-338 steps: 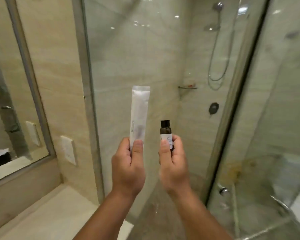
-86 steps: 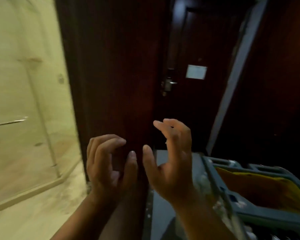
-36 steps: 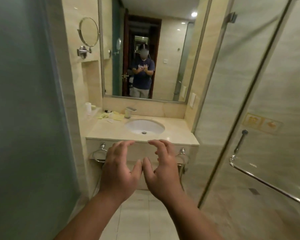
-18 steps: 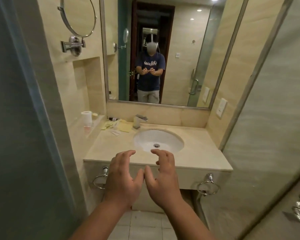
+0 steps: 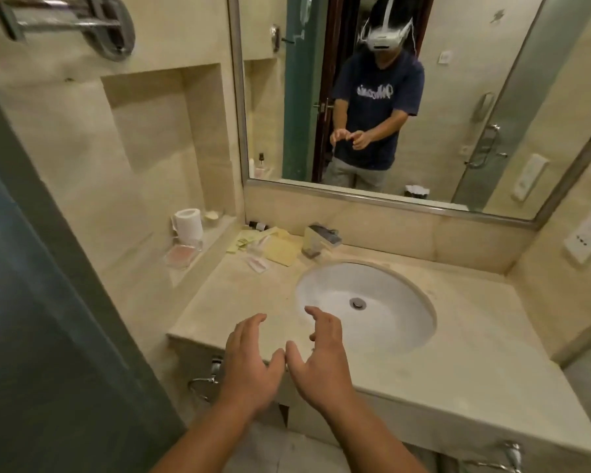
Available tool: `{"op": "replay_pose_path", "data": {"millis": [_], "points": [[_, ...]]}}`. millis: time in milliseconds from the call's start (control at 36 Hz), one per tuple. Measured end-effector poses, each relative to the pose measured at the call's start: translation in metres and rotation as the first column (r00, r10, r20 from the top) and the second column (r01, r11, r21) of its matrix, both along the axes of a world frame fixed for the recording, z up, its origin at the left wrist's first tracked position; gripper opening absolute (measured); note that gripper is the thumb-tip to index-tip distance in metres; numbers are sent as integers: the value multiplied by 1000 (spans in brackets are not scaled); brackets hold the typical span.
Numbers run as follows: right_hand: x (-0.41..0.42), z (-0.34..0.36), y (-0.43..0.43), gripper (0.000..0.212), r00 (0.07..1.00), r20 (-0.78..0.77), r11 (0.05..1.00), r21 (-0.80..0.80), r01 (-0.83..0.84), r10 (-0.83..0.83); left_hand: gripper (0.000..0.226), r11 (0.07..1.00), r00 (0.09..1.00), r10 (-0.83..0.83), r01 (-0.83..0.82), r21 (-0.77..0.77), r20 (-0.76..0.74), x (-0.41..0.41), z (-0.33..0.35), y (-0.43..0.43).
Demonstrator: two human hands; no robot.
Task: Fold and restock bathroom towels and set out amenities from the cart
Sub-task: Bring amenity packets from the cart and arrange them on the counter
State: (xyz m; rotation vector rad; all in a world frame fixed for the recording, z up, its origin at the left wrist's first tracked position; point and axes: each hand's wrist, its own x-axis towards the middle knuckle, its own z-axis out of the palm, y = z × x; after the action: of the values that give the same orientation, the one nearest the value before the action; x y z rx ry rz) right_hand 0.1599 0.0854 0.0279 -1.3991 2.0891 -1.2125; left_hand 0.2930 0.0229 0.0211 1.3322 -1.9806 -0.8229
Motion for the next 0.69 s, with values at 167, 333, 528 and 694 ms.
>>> {"op": "replay_pose_path", "data": {"millis": [167, 333, 528, 694], "points": [[-36, -58, -75, 75, 997, 53, 982, 175, -66, 57, 78, 987, 997, 60, -67, 149, 49, -29, -64, -70], [-54, -117, -164, 79, 996, 71, 967, 246, -64, 48, 82, 977, 985, 68, -98, 188, 161, -53, -124, -153], [-61, -185, -256, 82, 998, 47, 959, 283, 32, -47, 77, 983, 968, 76, -114, 147, 239, -72, -182, -234], [-71, -197, -323, 73, 990, 23, 962, 240, 131, -141, 78, 983, 918, 180, -178, -38, 353, -102, -197, -308]]}}
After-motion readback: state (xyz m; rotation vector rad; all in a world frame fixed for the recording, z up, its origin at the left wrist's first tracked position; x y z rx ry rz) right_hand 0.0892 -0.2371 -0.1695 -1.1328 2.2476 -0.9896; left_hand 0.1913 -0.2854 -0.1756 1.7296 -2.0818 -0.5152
